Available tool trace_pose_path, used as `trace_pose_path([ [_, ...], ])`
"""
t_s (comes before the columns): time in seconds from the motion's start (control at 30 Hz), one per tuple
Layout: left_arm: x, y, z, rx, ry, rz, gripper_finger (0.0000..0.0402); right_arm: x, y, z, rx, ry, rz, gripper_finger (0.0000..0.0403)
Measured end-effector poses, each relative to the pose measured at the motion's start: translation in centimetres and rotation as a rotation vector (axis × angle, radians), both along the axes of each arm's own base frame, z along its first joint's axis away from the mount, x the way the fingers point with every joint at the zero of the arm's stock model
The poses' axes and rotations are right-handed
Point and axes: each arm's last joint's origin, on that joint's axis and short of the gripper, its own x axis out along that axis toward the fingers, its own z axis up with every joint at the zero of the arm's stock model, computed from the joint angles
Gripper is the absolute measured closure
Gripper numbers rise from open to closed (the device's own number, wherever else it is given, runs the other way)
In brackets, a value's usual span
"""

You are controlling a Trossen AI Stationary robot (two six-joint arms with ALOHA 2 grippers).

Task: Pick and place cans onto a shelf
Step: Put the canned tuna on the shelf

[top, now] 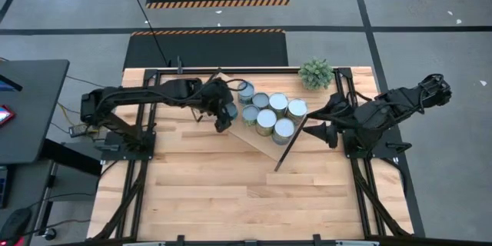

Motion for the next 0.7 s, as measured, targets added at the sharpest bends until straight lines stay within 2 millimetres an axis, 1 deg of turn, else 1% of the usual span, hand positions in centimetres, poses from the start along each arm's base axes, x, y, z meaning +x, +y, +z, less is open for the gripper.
trace_pose_path([
  [0.17,0.9,0.3,-0.5,0.008,-0.027,0.005,0.0119,-1.2,-0.6,-1.2,0.032,-0.02,-0.022,0.0056],
  [0.37,1.6,0.5,-0.9,0.052,-0.036,-0.008,0.0118,-1.7,-0.8,-1.7,0.038,-0.028,-0.031,0.0056],
  [0.43,1.8,0.6,-1.2,0.066,-0.019,-0.025,0.0108,-1.7,-0.8,-1.7,0.037,-0.027,-0.03,0.0056],
  [0.63,2.5,0.7,-1.8,0.091,-0.017,-0.059,0.0054,-1.7,-0.8,-1.7,0.024,-0.025,-0.024,0.0056],
  [0.7,2.4,0.6,-2.1,0.077,-0.002,-0.07,0.0039,-1.7,-0.8,-1.8,0.023,-0.023,-0.022,0.0056],
])
